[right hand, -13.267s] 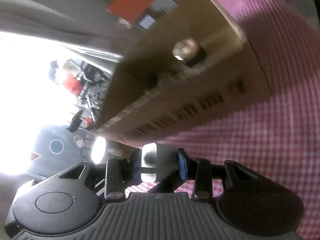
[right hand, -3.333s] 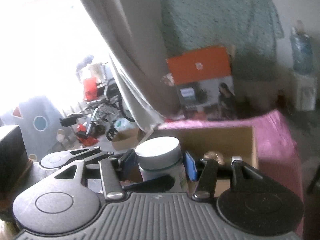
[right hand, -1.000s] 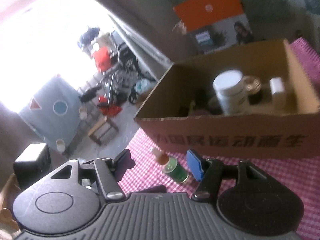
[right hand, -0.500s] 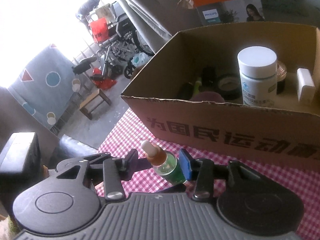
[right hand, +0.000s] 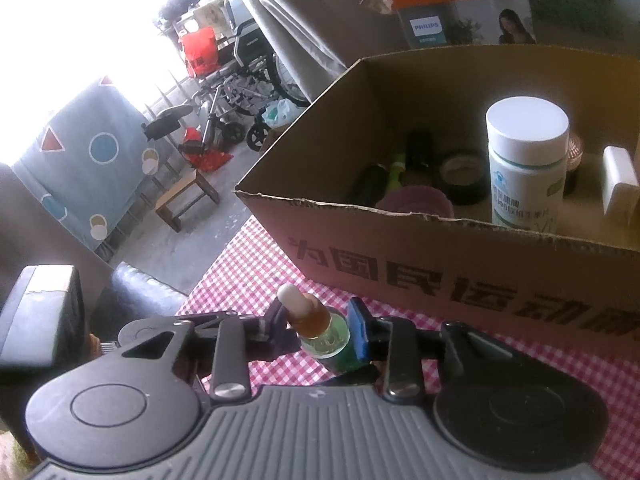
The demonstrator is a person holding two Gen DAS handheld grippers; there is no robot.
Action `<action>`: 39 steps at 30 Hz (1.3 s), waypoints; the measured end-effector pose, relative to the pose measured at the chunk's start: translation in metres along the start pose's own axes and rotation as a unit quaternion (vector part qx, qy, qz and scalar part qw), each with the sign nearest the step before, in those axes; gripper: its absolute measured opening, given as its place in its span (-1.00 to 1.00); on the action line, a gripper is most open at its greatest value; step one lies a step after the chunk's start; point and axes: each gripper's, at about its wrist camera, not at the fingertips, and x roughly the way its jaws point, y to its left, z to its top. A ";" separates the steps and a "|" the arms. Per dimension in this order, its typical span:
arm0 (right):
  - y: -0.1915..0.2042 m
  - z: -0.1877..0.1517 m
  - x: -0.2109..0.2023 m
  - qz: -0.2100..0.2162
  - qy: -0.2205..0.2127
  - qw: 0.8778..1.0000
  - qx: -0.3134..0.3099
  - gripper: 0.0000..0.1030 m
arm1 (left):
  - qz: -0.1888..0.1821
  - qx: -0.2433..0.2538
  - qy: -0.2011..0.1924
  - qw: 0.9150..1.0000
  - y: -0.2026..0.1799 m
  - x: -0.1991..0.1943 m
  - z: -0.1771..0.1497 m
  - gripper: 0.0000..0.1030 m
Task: Organize rigid objects
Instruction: 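Close the right gripper on the green dropper bottle while the left gripper closes on it, then carry the dropper bottle into the box and open both grippers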
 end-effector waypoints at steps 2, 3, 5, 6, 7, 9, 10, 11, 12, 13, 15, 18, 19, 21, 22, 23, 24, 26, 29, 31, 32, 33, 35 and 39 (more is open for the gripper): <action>0.001 0.000 -0.001 -0.001 0.000 1.000 -0.002 -0.33 | 0.002 0.001 0.002 1.000 0.000 0.000 0.002 -0.37; 0.001 0.000 -0.001 -0.002 0.000 1.000 -0.003 -0.33 | 0.003 0.003 0.002 1.000 0.000 0.001 0.004 -0.38; 0.001 0.001 -0.002 -0.002 0.000 1.000 -0.004 -0.34 | 0.004 0.003 0.003 1.000 0.000 0.001 0.004 -0.38; 0.002 0.001 -0.002 -0.003 0.000 1.000 -0.004 -0.35 | 0.004 0.002 0.003 1.000 0.000 0.001 0.004 -0.38; 0.001 0.002 -0.002 -0.003 -0.001 1.000 -0.004 -0.35 | 0.005 0.002 0.003 1.000 0.000 0.001 0.004 -0.38; 0.001 0.002 -0.003 -0.004 -0.001 1.000 -0.005 -0.37 | 0.006 0.004 0.004 1.000 -0.002 0.001 0.004 -0.38; 0.002 0.002 -0.003 -0.005 -0.001 1.000 -0.006 -0.37 | 0.006 0.005 0.005 1.000 -0.002 0.000 0.004 -0.38; 0.002 0.002 -0.003 -0.005 -0.001 1.000 -0.006 -0.39 | 0.005 0.005 0.006 1.000 -0.003 -0.001 0.004 -0.38; 0.001 0.003 -0.003 -0.004 -0.001 1.000 -0.006 -0.45 | 0.004 0.005 0.007 1.000 -0.003 -0.002 0.004 -0.38; 0.002 0.003 -0.005 -0.003 -0.003 1.000 -0.007 -0.49 | 0.003 0.006 0.007 1.000 -0.004 -0.003 0.003 -0.39; 0.002 0.003 -0.008 0.000 -0.005 1.000 -0.005 -0.53 | 0.002 0.006 0.004 1.000 -0.006 -0.007 0.002 -0.39; 0.004 0.003 -0.015 0.001 -0.012 1.000 -0.010 -0.53 | 0.002 0.009 -0.001 1.000 -0.009 -0.014 0.002 -0.39; 0.005 0.003 -0.018 0.002 -0.014 1.000 -0.010 -0.53 | 0.003 0.010 -0.003 1.000 -0.011 -0.017 0.002 -0.39; 0.008 0.002 -0.027 0.004 -0.022 1.000 -0.013 -0.53 | 0.002 0.013 -0.011 1.000 -0.014 -0.026 0.004 -0.39; 0.011 0.003 -0.034 0.004 -0.028 0.999 -0.017 -0.53 | 0.001 0.014 -0.017 1.000 -0.016 -0.033 0.004 -0.39; 0.014 0.003 -0.041 0.005 -0.035 0.999 -0.021 -0.53 | -0.001 0.016 -0.024 1.000 -0.018 -0.039 0.007 -0.39; 0.018 0.005 -0.050 0.006 -0.045 0.999 -0.025 -0.53 | -0.002 0.018 -0.032 0.999 -0.020 -0.047 0.009 -0.39; 0.024 0.007 -0.070 0.009 -0.066 0.997 -0.034 -0.53 | -0.004 0.027 -0.054 0.998 -0.026 -0.063 0.018 -0.39; 0.028 0.020 -0.101 0.011 -0.101 0.994 -0.047 -0.53 | -0.013 0.041 -0.089 0.995 -0.036 -0.086 0.038 -0.39; 0.027 0.032 -0.121 0.007 -0.122 0.991 -0.054 -0.53 | -0.027 0.045 -0.106 0.993 -0.041 -0.093 0.055 -0.39; 0.026 0.039 -0.129 0.004 -0.130 0.990 -0.056 -0.53 | -0.037 0.045 -0.112 0.992 -0.044 -0.095 0.064 -0.39; 0.023 0.045 -0.136 0.001 -0.137 0.989 -0.057 -0.53 | -0.047 0.045 -0.115 0.991 -0.045 -0.095 0.072 -0.39; 0.014 0.058 -0.148 -0.010 -0.146 0.988 -0.056 -0.53 | -0.069 0.041 -0.116 0.990 -0.050 -0.089 0.089 -0.39; -0.016 0.081 -0.152 -0.029 -0.149 0.988 -0.037 -0.52 | -0.107 0.032 -0.100 0.989 -0.061 -0.063 0.115 -0.39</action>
